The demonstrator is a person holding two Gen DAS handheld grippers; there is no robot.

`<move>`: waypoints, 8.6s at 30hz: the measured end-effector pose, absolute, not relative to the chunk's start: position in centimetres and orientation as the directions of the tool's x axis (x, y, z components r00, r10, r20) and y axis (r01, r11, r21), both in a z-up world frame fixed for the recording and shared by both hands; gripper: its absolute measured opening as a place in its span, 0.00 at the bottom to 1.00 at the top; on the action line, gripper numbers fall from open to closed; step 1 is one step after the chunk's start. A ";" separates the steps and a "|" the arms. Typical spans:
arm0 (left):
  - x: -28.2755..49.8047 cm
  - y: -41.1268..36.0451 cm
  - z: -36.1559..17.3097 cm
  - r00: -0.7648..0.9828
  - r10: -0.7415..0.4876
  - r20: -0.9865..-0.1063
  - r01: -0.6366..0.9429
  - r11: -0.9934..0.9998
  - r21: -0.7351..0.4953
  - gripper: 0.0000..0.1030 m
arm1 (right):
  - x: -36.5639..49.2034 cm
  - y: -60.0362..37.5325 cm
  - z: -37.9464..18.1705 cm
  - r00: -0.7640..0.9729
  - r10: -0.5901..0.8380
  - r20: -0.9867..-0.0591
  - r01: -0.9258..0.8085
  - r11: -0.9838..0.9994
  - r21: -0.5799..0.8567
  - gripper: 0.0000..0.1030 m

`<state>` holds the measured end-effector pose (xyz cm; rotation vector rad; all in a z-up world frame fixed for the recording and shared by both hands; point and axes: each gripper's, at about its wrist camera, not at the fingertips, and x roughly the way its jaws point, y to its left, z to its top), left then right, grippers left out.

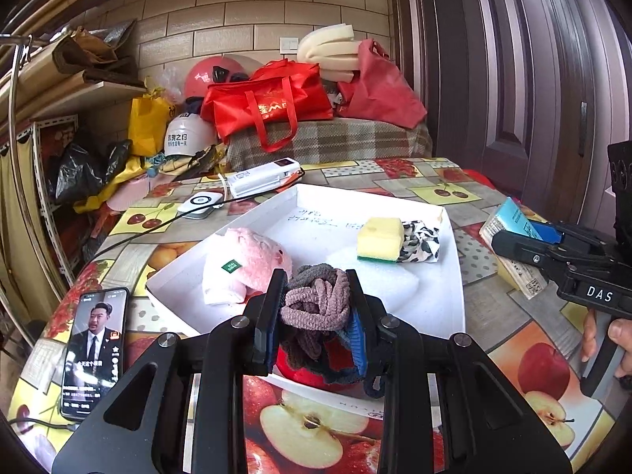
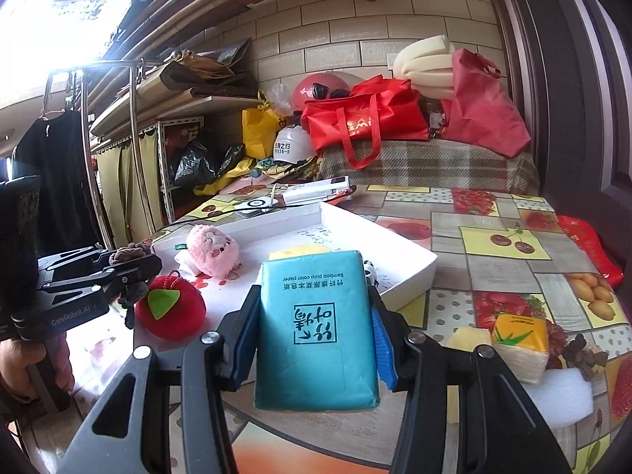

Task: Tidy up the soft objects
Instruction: 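Carry the knotted cloth over the tray while right tool carries the teal pack, then lower the knotted cloth into the tray and open left tool while right tool releases teal pack, then withdraw both open tools from the tray toward the items on the table, then grasp the yellow sponge block with left tool while right tool grasps brown knotted rope, then carry the yellow sponge block over the tray while right tool carries the brown rope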

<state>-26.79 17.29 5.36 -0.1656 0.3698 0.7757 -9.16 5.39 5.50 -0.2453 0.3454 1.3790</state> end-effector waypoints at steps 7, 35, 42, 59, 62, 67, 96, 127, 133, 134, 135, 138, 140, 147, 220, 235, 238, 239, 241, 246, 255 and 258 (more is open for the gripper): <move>-26.6 18.8 5.2 0.629 0.674 -0.388 -0.732 0.681 -0.003 0.27 | -9.9 7.0 5.4 0.131 0.912 -0.390 -0.988 0.154 0.027 0.48; -23.5 26.0 4.8 0.581 0.655 -0.484 -0.753 0.657 -0.014 0.27 | -10.4 15.2 4.1 0.061 0.852 -0.520 -0.986 0.133 0.101 0.48; -22.9 27.1 4.7 0.574 0.650 -0.498 -0.757 0.654 -0.018 0.27 | -9.6 16.6 4.2 0.089 0.848 -0.522 -0.979 0.172 0.113 0.48; -21.0 27.6 4.6 0.558 0.652 -0.513 -0.746 0.665 0.034 0.66 | -10.0 16.9 4.8 0.150 0.865 -0.479 -0.978 0.201 0.056 0.87; -21.7 27.4 4.9 0.525 0.704 -0.478 -0.789 0.613 0.036 0.88 | -10.0 16.6 5.0 0.155 0.875 -0.459 -0.978 0.202 0.056 0.90; -23.4 27.0 5.4 0.479 0.777 -0.408 -0.846 0.533 0.023 1.00 | -10.0 16.5 5.1 0.171 0.880 -0.442 -0.975 0.216 0.051 1.00; -26.1 24.3 6.1 0.443 0.844 -0.303 -0.888 0.460 -0.016 1.00 | -11.2 13.6 5.6 0.203 0.919 -0.338 -0.975 0.220 0.014 1.00; -15.5 11.7 5.8 0.762 0.509 -0.401 -0.511 0.853 0.110 1.00 | 3.6 -2.9 4.9 0.416 0.756 -0.505 -0.814 0.557 0.164 1.00; -9.1 11.2 4.9 0.765 0.354 -0.539 -0.430 0.903 -0.017 1.00 | 8.0 -4.4 4.6 0.464 0.707 -0.534 -0.759 0.628 0.171 1.00; -8.1 11.2 4.8 0.764 0.332 -0.553 -0.420 0.907 -0.036 1.00 | 8.1 -4.3 4.7 0.453 0.717 -0.529 -0.769 0.615 0.175 0.99; -7.7 11.1 4.7 0.764 0.323 -0.559 -0.416 0.908 -0.045 1.00 | 8.2 -3.9 4.6 0.444 0.721 -0.533 -0.777 0.606 0.173 0.99; -5.9 10.9 4.5 0.761 0.299 -0.575 -0.404 0.913 -0.060 1.00 | 8.9 -2.7 4.4 0.430 0.708 -0.560 -0.788 0.597 0.151 0.90; -4.9 10.7 4.3 0.753 0.290 -0.590 -0.395 0.917 -0.053 0.99 | 9.7 -1.9 4.0 0.426 0.690 -0.585 -0.782 0.606 0.144 0.84; -1.7 11.2 3.5 0.709 0.277 -0.648 -0.393 0.919 -0.038 0.84 | 11.9 -0.1 2.2 0.327 0.638 -0.697 -0.772 0.606 0.192 0.75; -18.0 14.0 5.9 0.751 0.533 -0.389 -0.581 0.814 -0.006 0.28 | -7.9 5.9 5.7 0.253 0.886 -0.388 -0.967 0.249 -0.062 0.31; -20.0 16.6 6.1 0.699 0.619 -0.358 -0.660 0.751 0.010 0.28 | -9.1 10.1 5.4 0.209 0.887 -0.411 -0.977 0.208 -0.049 0.31; -20.5 18.1 6.0 0.673 0.647 -0.359 -0.690 0.723 0.010 0.28 | -9.3 11.3 5.3 0.195 0.886 -0.420 -0.980 0.194 -0.045 0.31; -20.6 18.6 5.9 0.666 0.649 -0.367 -0.698 0.716 0.002 0.28 | -9.3 11.9 5.3 0.189 0.884 -0.427 -0.981 0.189 -0.042 0.31; -20.6 19.8 5.8 0.650 0.658 -0.381 -0.713 0.701 -0.006 0.28 | -9.4 12.6 5.2 0.180 0.883 -0.434 -0.983 0.183 -0.036 0.31; -20.4 22.0 5.8 0.601 0.703 -0.382 -0.752 0.659 0.030 0.28 | -9.7 14.4 5.0 0.171 0.876 -0.450 -0.984 0.173 -0.037 0.31; -21.1 26.2 5.4 0.541 0.730 -0.417 -0.810 0.585 -0.027 0.28 | -9.5 16.6 5.0 0.186 0.872 -0.454 -0.981 0.188 -0.041 0.31; -21.2 26.6 5.4 0.534 0.735 -0.418 -0.818 0.575 -0.033 0.28 | -9.5 17.2 5.0 0.188 0.871 -0.454 -0.981 0.187 -0.047 0.31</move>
